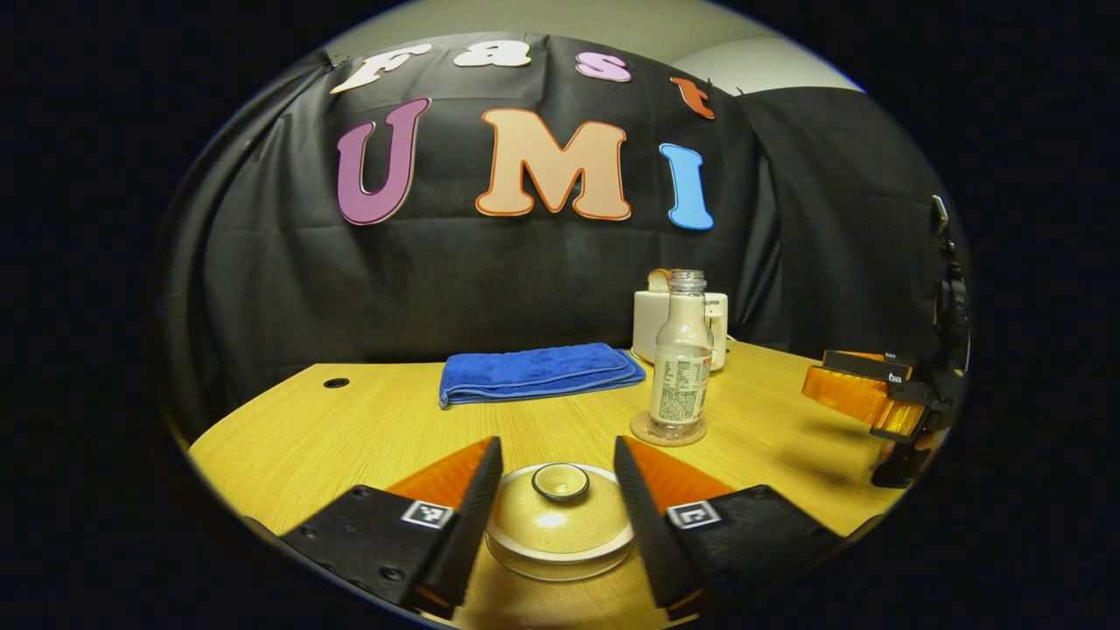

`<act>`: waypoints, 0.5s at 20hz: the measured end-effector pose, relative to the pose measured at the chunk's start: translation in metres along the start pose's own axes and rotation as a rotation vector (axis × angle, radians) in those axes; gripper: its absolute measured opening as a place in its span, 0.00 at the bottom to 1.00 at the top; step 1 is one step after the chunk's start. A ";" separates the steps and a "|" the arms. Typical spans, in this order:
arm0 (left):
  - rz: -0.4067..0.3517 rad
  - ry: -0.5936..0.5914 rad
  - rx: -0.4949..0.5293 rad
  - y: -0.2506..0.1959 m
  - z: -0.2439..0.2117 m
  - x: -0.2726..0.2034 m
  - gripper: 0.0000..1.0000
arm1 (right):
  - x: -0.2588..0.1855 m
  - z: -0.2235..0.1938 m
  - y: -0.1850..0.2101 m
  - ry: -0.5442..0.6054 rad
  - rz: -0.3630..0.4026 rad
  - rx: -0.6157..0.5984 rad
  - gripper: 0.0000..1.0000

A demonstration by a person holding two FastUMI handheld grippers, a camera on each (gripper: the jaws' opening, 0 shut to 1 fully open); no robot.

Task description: Open the teacup lid with one hand, grasp the water bottle and pour water into the teacup with the other hand; after pouring, place the water bottle on the coaster and then close the teacup lid.

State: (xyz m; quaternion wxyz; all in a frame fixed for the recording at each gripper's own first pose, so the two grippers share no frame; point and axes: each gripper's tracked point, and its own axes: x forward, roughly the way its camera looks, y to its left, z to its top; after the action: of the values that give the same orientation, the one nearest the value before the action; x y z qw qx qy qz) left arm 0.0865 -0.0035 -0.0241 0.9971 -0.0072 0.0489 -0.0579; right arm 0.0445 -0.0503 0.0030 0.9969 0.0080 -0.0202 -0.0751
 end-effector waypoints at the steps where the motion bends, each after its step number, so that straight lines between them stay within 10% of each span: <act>1: 0.000 0.000 0.000 0.000 0.000 -0.002 0.89 | 0.000 0.000 0.000 -0.001 0.000 0.000 0.89; 10: 0.068 -0.086 0.004 0.013 0.010 -0.040 0.95 | 0.000 0.001 -0.004 -0.007 -0.039 -0.001 0.89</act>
State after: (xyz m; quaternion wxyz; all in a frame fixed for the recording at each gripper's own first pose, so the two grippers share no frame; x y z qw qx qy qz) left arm 0.0498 0.0140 -0.0106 0.9997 -0.0060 0.0060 -0.0239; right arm 0.0438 -0.0543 0.0035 0.9952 0.0078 -0.0234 -0.0943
